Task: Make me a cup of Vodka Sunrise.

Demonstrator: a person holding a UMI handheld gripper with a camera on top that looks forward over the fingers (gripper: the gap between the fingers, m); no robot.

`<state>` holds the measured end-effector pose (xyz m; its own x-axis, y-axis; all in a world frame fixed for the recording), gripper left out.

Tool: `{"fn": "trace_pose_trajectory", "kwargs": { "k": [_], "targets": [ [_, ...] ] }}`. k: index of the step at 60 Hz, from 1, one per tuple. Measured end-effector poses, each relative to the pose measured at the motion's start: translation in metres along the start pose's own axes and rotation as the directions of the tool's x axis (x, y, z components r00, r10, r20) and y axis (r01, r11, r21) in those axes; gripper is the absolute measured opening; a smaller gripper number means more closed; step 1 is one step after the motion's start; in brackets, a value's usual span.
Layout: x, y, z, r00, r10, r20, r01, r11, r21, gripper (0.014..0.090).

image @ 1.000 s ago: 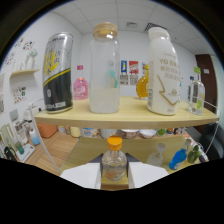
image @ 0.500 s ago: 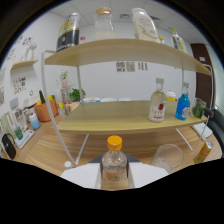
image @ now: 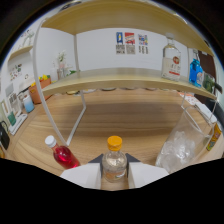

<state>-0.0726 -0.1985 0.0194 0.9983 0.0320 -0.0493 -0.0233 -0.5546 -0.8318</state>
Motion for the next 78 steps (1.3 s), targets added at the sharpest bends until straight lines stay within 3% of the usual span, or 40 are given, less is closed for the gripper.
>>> {"fn": "trace_pose_trajectory", "kwargs": {
  "k": [10,21,31,40,48,59,69,78],
  "targets": [
    [-0.003,0.005,-0.003,1.0,-0.021,0.018,0.021,1.0,0.003,0.0385],
    [-0.002,-0.006,-0.025,0.999,-0.029,0.028,0.029,0.999,0.013,0.0762],
    [-0.005,-0.048,-0.085,0.998,-0.013,0.057,0.009,0.997,0.071,0.0861],
    [0.012,-0.076,-0.14,0.998,0.0,0.06,-0.007,0.992,0.125,0.0864],
    [0.05,-0.073,-0.173,0.999,-0.044,-0.008,0.045,0.988,0.146,0.0865],
    [0.111,-0.064,-0.201,0.996,-0.024,-0.084,0.033,0.993,0.11,0.0867],
    [0.145,-0.138,-0.223,0.994,0.036,-0.103,-0.014,0.977,0.213,0.0865],
    [0.161,-0.231,-0.227,0.996,0.064,-0.063,-0.039,0.94,0.339,0.0861]
  ]
}}
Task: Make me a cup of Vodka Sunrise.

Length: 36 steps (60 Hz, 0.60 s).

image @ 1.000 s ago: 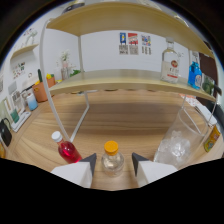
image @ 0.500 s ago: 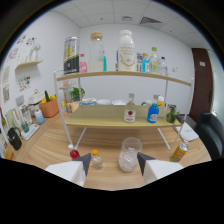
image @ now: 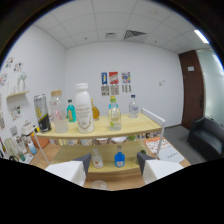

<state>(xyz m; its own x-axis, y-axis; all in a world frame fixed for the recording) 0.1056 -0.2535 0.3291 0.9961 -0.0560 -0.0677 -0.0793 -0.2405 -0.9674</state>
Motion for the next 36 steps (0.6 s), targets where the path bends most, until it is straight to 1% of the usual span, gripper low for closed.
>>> {"fn": "trace_pose_trajectory", "kwargs": {
  "k": [6,12,16,20,29,36],
  "targets": [
    [0.003,-0.042,0.03,1.0,0.023,0.021,-0.024,0.998,0.055,0.086],
    [0.006,-0.065,0.062,1.0,0.011,0.029,-0.013,0.997,0.071,0.0844],
    [0.004,-0.073,0.081,0.999,0.01,0.045,-0.014,0.997,0.076,0.0831],
    [0.005,-0.078,0.1,0.999,0.007,0.042,-0.011,0.997,0.081,0.0773],
    [0.002,-0.073,0.131,0.999,-0.015,0.04,0.013,0.999,0.035,0.0632],
    [-0.005,-0.072,0.136,0.997,-0.035,0.063,0.033,0.999,0.022,0.0446]
  ]
}}
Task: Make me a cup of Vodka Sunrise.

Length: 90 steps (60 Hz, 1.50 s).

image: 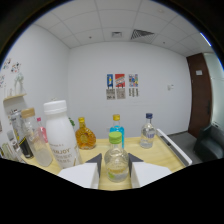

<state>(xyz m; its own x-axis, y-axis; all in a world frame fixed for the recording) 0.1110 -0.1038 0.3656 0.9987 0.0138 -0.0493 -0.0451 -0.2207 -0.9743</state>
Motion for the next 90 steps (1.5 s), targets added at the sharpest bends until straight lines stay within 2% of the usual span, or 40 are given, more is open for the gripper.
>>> {"fn": "trace_pose_trajectory", "kwargs": {
  "k": [3,16,30,38,44,52,61,70,80,90],
  "targets": [
    [0.004,-0.002,-0.001,1.0,-0.018,-0.017,0.018,1.0,0.01,0.0372],
    [0.006,-0.005,-0.014,0.998,-0.056,-0.028,0.056,0.998,0.0,0.0358],
    [0.01,-0.025,-0.063,0.999,-0.027,-0.033,0.028,0.999,0.042,0.0356],
    [0.013,-0.014,-0.093,0.999,-0.015,-0.043,0.017,0.999,0.048,0.0356],
    [0.014,0.018,-0.109,0.999,-0.018,-0.052,0.019,1.0,0.025,0.0355],
    [0.009,0.084,-0.112,0.999,-0.019,-0.041,0.016,0.998,-0.057,0.0355],
    [0.009,0.164,-0.095,0.995,-0.084,-0.057,0.073,0.983,-0.171,0.0355],
    [0.012,0.21,-0.076,0.972,-0.228,-0.054,0.21,0.951,-0.226,0.0355],
    [0.022,0.221,-0.06,0.814,-0.581,-0.027,0.557,0.792,-0.251,0.0354],
    [0.025,0.213,-0.054,0.425,-0.905,0.03,0.888,0.411,-0.206,0.0352]
  ]
}}
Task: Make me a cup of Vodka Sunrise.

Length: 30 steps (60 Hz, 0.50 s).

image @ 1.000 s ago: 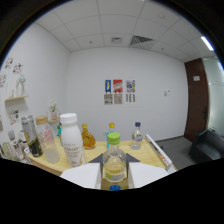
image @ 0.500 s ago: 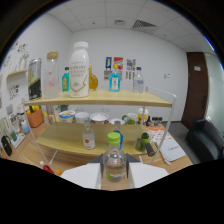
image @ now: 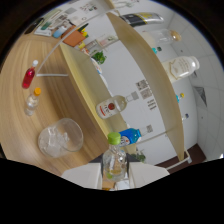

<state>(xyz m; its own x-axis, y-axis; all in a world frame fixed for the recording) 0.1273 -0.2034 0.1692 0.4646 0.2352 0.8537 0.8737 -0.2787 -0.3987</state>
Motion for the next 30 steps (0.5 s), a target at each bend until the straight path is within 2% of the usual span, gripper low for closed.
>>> {"fn": "trace_pose_trajectory", "kwargs": {
  "k": [8,16,21,30],
  "targets": [
    [0.003,-0.006,0.001,0.949,-0.314,-0.032,0.315,0.949,0.022,0.0352],
    [0.009,-0.011,0.006,0.806,-0.587,-0.077,0.589,0.808,-0.003,0.0355],
    [0.011,-0.016,0.007,0.712,-0.696,-0.094,0.696,0.717,-0.032,0.0354],
    [0.009,-0.022,0.009,0.56,-0.825,-0.082,0.822,0.565,-0.074,0.0353]
  ]
}}
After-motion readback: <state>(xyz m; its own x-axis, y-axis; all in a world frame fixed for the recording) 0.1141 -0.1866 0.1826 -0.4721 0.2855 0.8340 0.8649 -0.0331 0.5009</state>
